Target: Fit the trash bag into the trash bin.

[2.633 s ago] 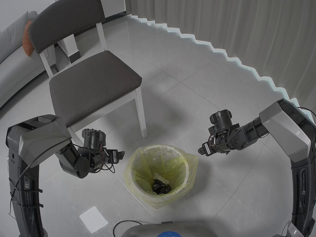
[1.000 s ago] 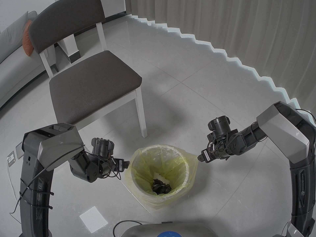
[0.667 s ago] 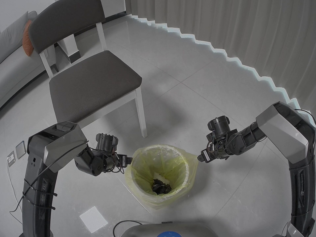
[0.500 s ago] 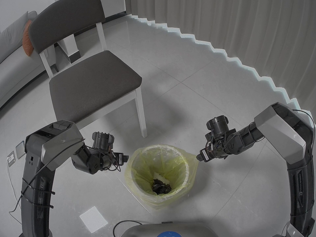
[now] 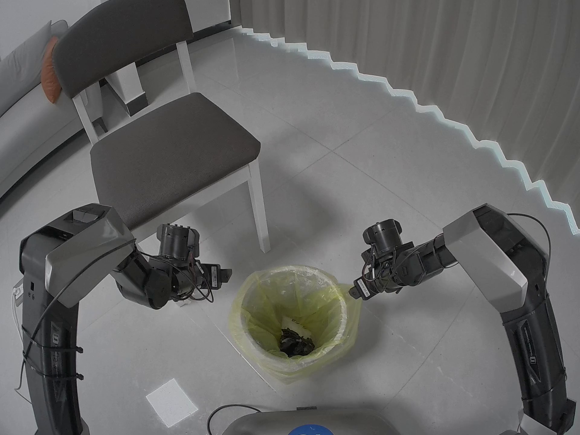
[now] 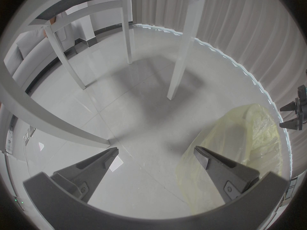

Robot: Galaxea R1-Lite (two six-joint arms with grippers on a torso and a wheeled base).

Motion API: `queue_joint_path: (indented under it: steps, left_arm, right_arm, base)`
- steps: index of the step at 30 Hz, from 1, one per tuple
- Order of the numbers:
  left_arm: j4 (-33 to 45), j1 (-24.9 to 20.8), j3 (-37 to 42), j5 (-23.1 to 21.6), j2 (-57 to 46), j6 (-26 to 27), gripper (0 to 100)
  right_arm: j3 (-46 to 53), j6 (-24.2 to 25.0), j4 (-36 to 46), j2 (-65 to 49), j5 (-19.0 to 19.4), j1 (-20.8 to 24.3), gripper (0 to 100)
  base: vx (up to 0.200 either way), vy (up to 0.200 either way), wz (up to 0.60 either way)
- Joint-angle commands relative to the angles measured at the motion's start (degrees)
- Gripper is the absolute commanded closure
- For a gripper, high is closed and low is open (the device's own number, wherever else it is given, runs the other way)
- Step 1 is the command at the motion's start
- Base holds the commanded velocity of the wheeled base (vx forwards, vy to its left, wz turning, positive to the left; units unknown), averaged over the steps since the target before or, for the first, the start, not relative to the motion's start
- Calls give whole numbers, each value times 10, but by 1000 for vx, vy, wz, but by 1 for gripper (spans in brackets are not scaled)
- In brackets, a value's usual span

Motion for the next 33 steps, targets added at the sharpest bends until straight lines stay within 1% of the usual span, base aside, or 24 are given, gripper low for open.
queue_joint_path:
  steps: [1,2,5,8,11,19,24,27,29,30,31,33]
  left_arm:
    - [0,-1,20,0,-47,-2,0]
    - [-1,0,27,-1,-57,-2,0]
    - [-2,0,35,-1,-67,-3,0]
    - [-4,1,41,-1,-71,-4,0]
    - [-6,2,45,-2,-72,-5,0]
    - [-7,1,46,-2,-78,-7,0]
    - [-7,2,55,-2,-94,-7,0]
    - [-5,4,58,-7,-109,-7,0]
    - [-2,5,60,-12,-125,-7,0]
    - [-2,5,61,-12,-126,-7,0]
    - [0,5,62,-16,-140,-8,0]
    - [0,3,62,-20,-155,-8,0]
  right_arm:
    - [-95,3,63,59,3,7,0]
    - [-146,6,94,82,2,11,0]
    - [-199,8,108,115,0,16,0]
    - [-199,18,113,135,0,27,0]
    - [-199,23,124,138,1,27,0]
    - [-199,41,124,134,1,21,0]
    - [-199,55,125,105,2,12,0]
    - [-199,63,123,61,4,1,0]
    - [-169,63,120,15,10,-6,0]
    - [-166,63,120,12,11,-6,0]
    - [-136,63,118,-20,24,-12,0]
    - [-106,62,116,-54,27,-19,0]
  base:
    - [0,0,0]
    - [0,0,0]
    - [0,0,0]
    - [0,0,0]
    - [0,0,0]
    - [0,0,0]
    - [0,0,0]
    - [0,0,0]
    - [0,0,0]
    - [0,0,0]
    - [0,0,0]
    - [0,0,0]
